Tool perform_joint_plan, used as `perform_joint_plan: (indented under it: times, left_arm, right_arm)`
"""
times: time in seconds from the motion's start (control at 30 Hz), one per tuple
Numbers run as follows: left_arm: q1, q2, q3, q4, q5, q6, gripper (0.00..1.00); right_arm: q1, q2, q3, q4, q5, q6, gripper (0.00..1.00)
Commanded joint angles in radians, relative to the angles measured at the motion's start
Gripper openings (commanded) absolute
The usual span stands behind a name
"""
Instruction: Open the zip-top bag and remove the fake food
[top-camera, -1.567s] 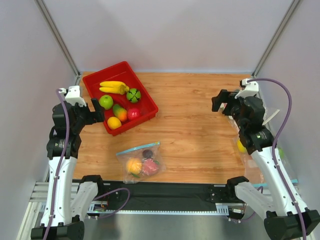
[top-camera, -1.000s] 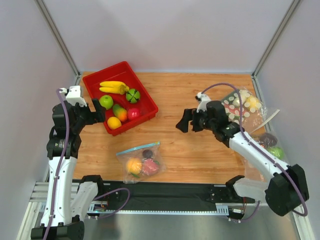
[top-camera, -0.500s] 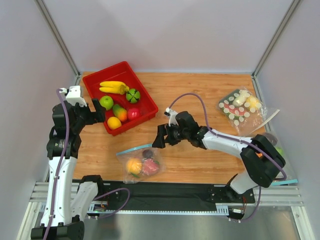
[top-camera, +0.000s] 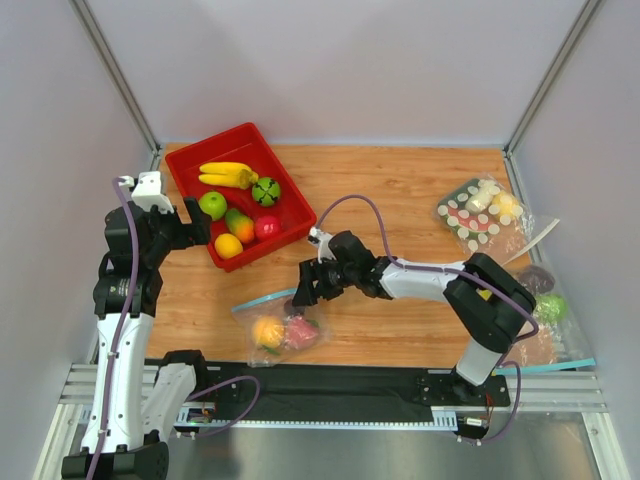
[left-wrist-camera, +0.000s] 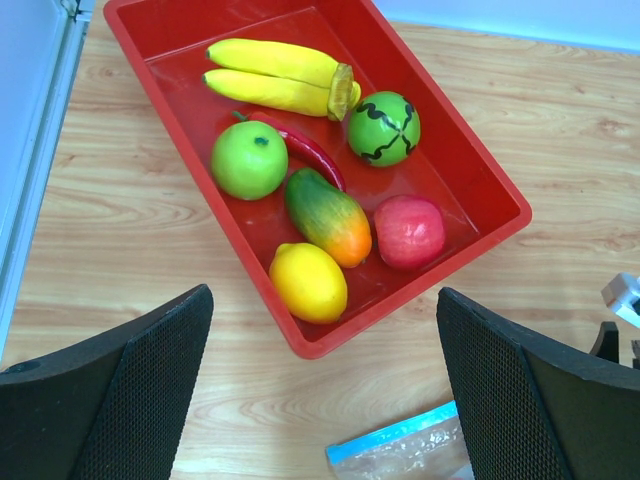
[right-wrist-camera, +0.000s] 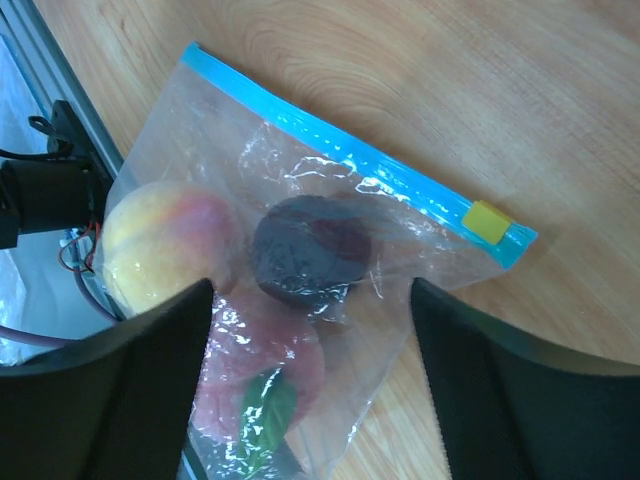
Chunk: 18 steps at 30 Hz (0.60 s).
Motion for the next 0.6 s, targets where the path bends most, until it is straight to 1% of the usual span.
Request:
perform_joint_plan:
  times: [0.0, 0.1, 0.13, 0.17, 0.2, 0.27, 0.3, 0.4, 0.57]
  left_arm:
    - [0.005, -0.001, 0.023, 0.018, 0.004, 0.009, 0.99]
    - [0.005, -0.001, 0.023, 0.018, 0.006, 0.009, 0.99]
    - [0.005, -0.001, 0.021, 0.018, 0.006, 0.010, 0.99]
    - [0.005, -0.001, 0.023, 0.018, 0.006, 0.009, 0.99]
    - [0.005, -0.001, 0.023, 0.017, 0.004, 0.010, 0.99]
    - [0.005, -0.003, 0.023, 0.018, 0.012, 0.010, 0.99]
    - [0.005, -0.004, 0.023, 0.018, 0.018, 0.012, 0.99]
    - [0.005, -0.006, 0.018, 0.023, 0.033, 0.017, 0.99]
    - [0.005, -0.004, 0.015, 0.029, 0.049, 0.015, 0.99]
  right_arm:
    - [0.007, 0.026, 0.038, 0.061, -0.009, 0.008, 0.72]
    - [0.009, 0.037, 0.047, 0.069, -0.020, 0.011, 0.59]
    - [0.009, 0.044, 0.053, 0.070, -0.026, 0.011, 0.49]
    - [0.009, 0.044, 0.056, 0.069, -0.032, 0.011, 0.45]
    - [0.010, 0.048, 0.058, 0.070, -0.037, 0.009, 0.37]
    - [0.009, 0.051, 0.061, 0.081, -0.055, 0.014, 0.28]
    - [0.009, 0.051, 0.061, 0.084, -0.062, 0.015, 0.18]
    - [0.009, 0.041, 0.061, 0.115, -0.085, 0.024, 0.00]
    - [0.010, 0.018, 0.065, 0.152, -0.114, 0.026, 0.00]
